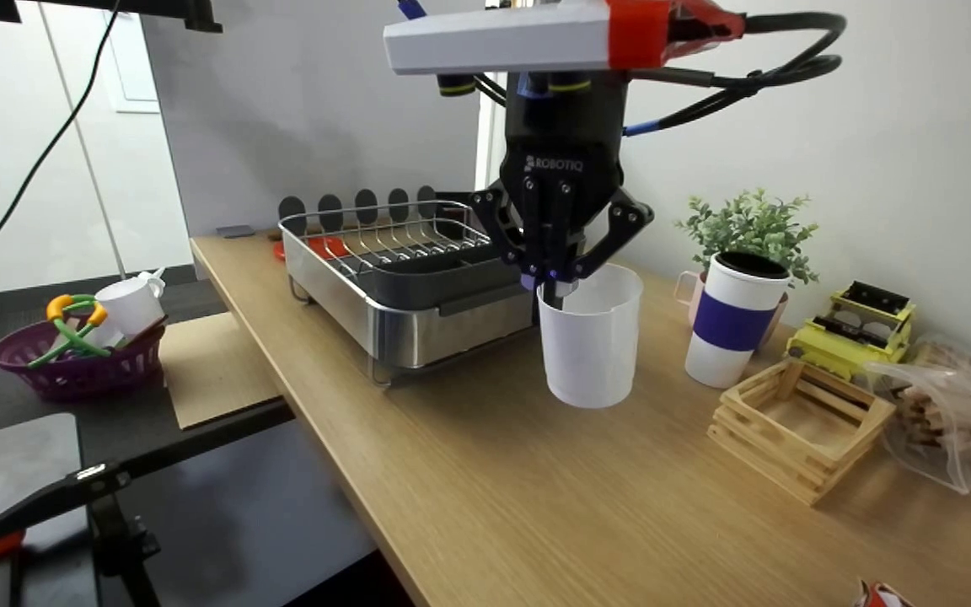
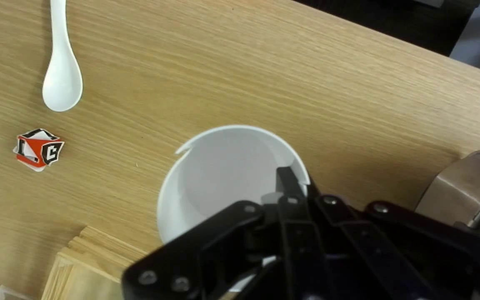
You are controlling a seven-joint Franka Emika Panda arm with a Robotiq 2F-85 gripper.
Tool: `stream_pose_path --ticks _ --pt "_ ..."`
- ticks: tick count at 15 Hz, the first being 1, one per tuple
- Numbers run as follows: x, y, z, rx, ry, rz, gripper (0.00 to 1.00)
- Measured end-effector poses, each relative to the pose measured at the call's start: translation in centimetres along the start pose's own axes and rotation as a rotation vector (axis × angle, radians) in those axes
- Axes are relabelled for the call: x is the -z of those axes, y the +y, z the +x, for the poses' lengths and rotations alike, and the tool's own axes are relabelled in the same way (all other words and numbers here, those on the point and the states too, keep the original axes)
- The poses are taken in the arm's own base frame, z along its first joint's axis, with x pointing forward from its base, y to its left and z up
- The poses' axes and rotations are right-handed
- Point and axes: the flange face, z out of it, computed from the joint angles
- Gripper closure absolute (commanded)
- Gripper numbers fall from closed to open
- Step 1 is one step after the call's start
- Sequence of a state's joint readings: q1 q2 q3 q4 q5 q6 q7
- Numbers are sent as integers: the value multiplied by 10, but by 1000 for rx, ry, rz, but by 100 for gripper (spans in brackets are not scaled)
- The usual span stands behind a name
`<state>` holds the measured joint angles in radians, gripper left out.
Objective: Put the mug into the plate dryer
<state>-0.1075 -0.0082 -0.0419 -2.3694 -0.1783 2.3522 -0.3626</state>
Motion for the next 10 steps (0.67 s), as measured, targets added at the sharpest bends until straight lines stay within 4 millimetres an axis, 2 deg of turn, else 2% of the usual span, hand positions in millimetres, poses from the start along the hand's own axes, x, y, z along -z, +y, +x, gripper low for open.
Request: stream_pose_path --ticks 5,10 --pt "0 -1 1 1 0 1 99" --pt "10 -14 6 11 14 -13 99"
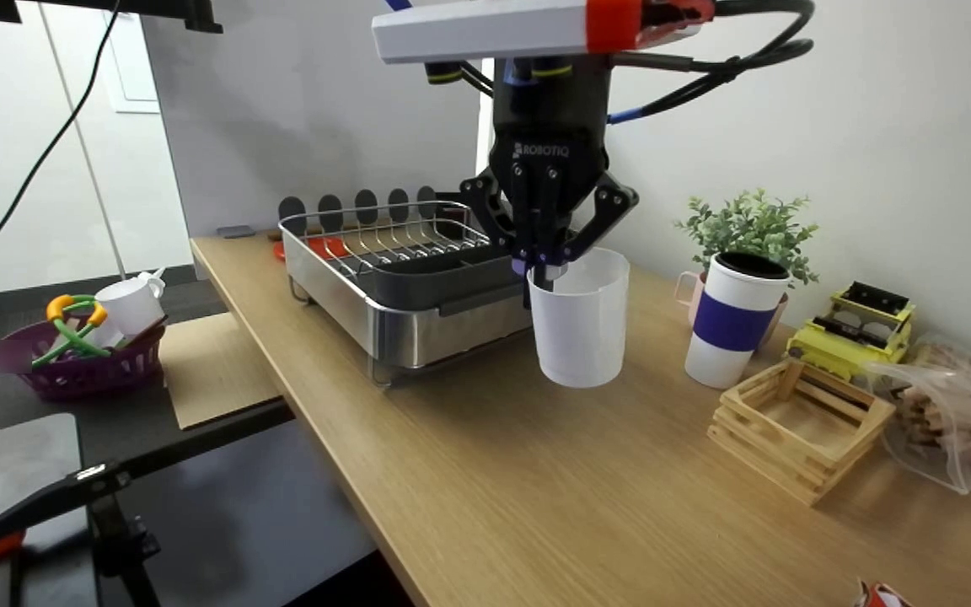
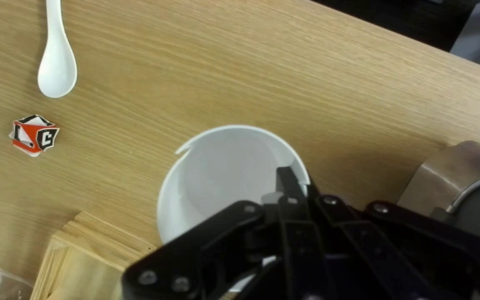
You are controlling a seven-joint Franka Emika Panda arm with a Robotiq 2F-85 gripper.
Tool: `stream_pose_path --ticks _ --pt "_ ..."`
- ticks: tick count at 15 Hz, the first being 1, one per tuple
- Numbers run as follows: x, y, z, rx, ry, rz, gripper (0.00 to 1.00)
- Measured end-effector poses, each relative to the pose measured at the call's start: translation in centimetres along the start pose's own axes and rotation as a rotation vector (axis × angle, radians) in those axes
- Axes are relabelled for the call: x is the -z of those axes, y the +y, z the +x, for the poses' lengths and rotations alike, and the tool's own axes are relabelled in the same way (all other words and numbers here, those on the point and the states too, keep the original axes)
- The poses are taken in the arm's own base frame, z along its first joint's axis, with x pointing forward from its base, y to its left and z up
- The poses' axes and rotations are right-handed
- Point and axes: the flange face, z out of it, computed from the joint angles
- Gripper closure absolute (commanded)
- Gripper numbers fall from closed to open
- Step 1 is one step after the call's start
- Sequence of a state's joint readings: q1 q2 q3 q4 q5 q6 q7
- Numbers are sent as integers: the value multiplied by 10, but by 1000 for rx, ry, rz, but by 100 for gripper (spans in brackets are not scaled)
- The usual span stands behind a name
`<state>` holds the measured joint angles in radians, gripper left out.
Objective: Put the mug into the plate dryer
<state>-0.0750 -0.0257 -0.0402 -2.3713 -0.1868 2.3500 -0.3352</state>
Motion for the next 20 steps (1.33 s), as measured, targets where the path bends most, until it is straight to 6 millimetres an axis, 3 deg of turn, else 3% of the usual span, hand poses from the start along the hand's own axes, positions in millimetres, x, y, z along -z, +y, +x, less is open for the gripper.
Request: stream_pose_path --ticks 10,20 --pt "62 -64 -5 31 50 -182 99" --pt "112 -143 -20 142 -15 -211 99"
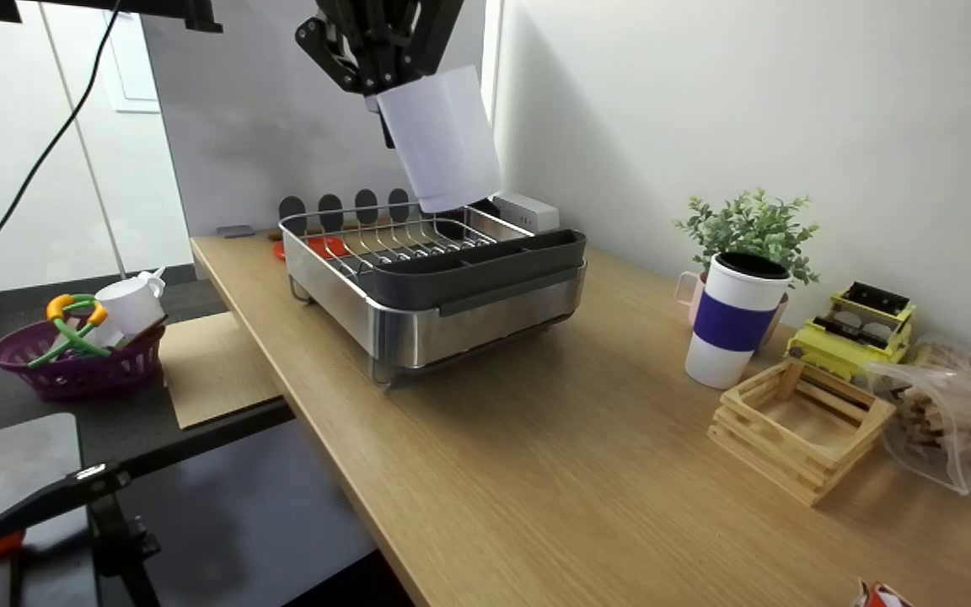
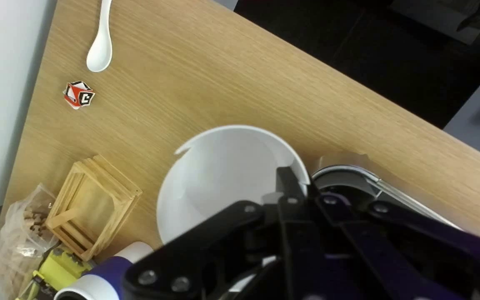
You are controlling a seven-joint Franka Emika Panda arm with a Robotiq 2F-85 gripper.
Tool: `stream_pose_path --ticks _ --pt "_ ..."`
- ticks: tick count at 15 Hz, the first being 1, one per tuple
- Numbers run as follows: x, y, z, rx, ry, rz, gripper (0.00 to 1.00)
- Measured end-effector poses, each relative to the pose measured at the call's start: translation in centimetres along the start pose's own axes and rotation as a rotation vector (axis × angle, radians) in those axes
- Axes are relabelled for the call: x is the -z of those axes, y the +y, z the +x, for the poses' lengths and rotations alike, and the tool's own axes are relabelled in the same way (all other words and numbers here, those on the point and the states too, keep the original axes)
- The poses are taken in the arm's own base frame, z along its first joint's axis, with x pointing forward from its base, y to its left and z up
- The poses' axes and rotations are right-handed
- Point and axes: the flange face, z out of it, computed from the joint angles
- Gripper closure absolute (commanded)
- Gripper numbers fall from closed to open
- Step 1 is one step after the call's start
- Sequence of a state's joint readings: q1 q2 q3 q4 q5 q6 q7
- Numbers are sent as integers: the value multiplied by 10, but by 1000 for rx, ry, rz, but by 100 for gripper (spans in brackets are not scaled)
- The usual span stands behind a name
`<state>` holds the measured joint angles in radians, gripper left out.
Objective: Put the mug into the plate dryer
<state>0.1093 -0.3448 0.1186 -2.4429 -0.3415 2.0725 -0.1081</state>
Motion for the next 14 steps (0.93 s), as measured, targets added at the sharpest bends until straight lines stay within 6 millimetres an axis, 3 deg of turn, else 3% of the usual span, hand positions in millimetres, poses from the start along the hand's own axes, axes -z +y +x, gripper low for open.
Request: stream_pose_path --ticks 7,14 --pt "26 -33 6 191 1 -49 99" --pt "39 -30 12 255 24 -64 98"
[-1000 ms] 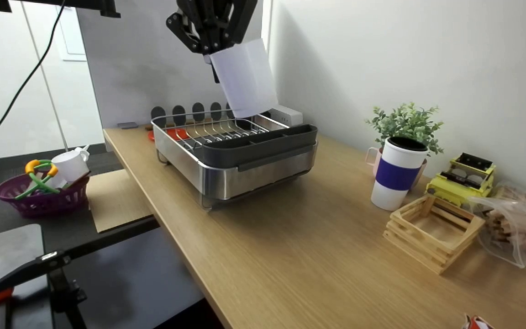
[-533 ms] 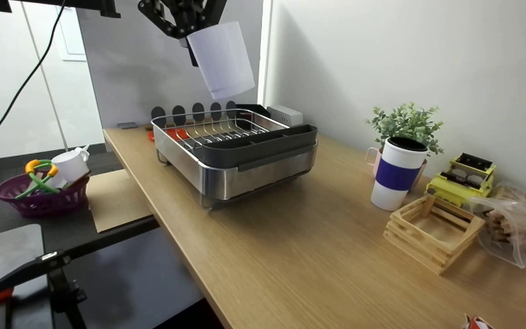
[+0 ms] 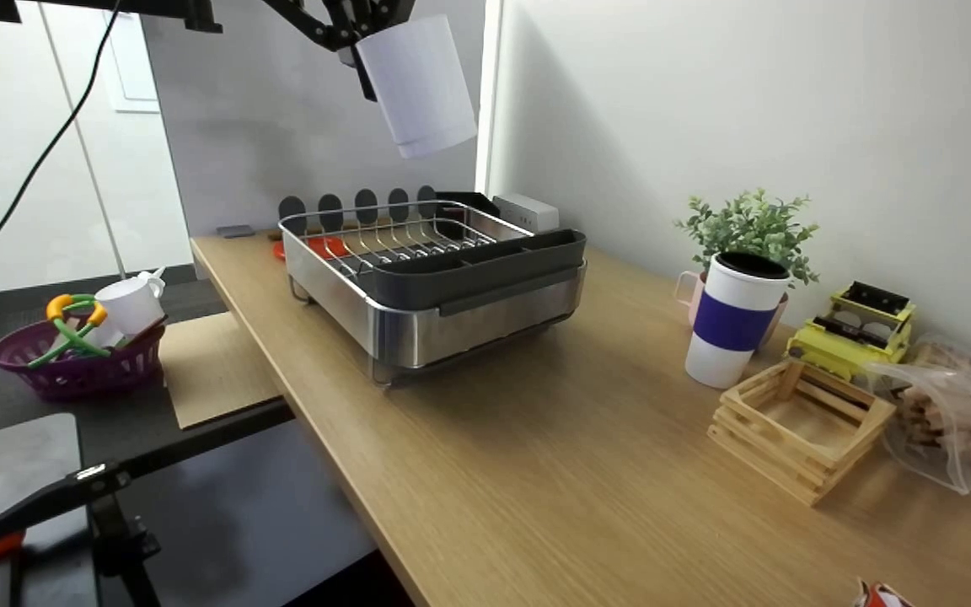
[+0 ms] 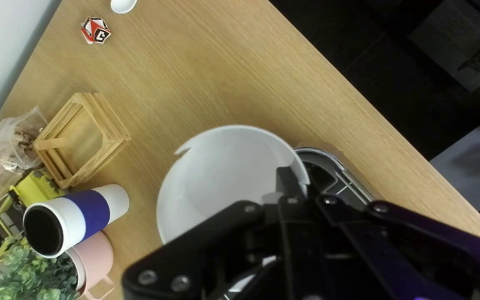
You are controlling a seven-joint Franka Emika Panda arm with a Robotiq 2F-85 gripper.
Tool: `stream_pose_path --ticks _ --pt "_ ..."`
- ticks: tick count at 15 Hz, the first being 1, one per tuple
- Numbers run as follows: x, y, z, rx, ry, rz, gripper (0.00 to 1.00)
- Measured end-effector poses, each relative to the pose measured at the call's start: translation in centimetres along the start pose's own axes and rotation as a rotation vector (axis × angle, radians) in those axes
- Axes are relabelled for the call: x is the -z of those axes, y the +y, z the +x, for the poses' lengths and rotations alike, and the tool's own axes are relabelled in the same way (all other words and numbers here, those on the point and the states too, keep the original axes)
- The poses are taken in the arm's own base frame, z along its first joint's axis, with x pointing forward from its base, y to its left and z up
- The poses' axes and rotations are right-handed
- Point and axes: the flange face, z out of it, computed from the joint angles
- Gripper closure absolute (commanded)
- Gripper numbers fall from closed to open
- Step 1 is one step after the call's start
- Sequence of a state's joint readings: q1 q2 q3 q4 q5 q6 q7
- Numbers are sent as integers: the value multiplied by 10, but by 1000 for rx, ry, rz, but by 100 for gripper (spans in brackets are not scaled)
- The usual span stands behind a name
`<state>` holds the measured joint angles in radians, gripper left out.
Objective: Put the mug into the plate dryer
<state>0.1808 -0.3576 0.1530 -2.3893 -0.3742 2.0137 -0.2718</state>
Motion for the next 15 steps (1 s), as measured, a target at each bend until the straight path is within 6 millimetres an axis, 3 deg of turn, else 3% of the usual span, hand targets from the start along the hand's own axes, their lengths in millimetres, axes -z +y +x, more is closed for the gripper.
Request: stream_pose_path --ticks 8,15 --pt "1 -1 5 16 31 -4 99" --pt "8 -7 37 135 72 -7 99"
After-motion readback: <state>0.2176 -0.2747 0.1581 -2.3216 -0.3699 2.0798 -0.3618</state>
